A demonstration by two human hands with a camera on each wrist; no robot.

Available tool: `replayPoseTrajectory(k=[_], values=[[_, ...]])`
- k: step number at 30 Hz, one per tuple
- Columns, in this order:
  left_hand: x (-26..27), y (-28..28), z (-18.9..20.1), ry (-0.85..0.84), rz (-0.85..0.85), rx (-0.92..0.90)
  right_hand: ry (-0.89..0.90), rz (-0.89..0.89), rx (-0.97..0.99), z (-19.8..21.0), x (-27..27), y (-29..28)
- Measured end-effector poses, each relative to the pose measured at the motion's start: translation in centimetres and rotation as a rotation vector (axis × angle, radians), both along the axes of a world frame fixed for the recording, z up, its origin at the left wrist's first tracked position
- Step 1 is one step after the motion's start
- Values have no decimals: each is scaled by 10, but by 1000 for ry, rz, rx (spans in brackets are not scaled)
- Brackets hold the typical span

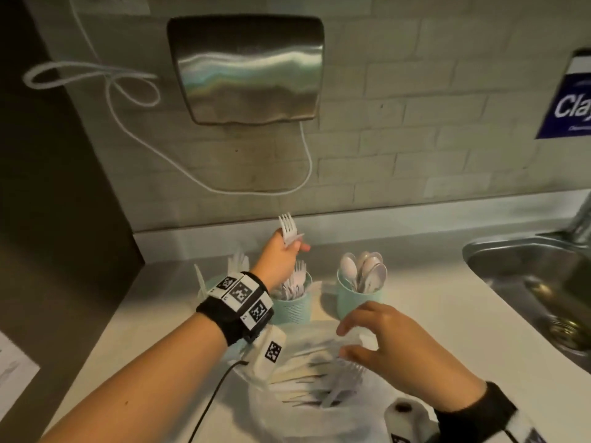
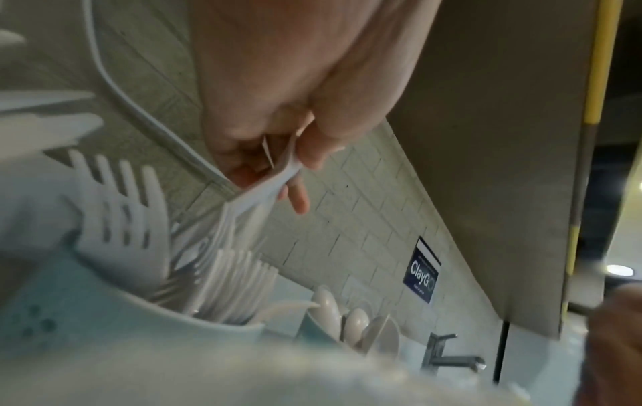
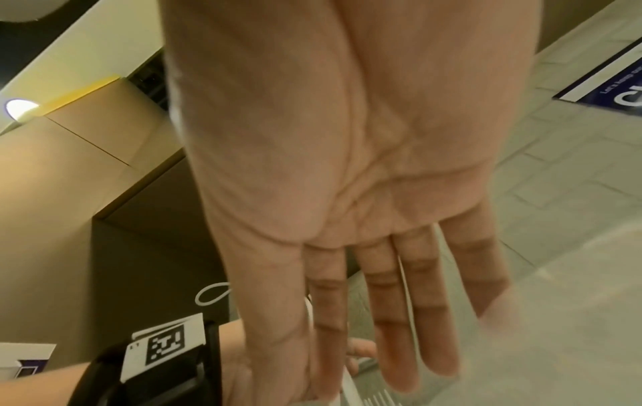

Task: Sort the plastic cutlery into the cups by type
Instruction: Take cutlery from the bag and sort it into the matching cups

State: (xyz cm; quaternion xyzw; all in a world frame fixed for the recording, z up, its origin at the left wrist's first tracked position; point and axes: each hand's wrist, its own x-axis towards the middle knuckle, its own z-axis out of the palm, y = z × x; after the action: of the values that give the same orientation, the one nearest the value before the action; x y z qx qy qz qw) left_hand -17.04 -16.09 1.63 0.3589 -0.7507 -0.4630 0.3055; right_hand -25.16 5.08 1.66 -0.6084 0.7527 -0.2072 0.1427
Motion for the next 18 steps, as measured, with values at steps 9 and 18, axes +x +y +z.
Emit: replayPoseTrajectory(k=[9, 18], values=[[12, 3, 1, -475, 105, -215, 63, 31, 26, -25, 5, -4], [16, -5, 22, -567, 41, -169, 116, 35, 63, -31, 1, -6]])
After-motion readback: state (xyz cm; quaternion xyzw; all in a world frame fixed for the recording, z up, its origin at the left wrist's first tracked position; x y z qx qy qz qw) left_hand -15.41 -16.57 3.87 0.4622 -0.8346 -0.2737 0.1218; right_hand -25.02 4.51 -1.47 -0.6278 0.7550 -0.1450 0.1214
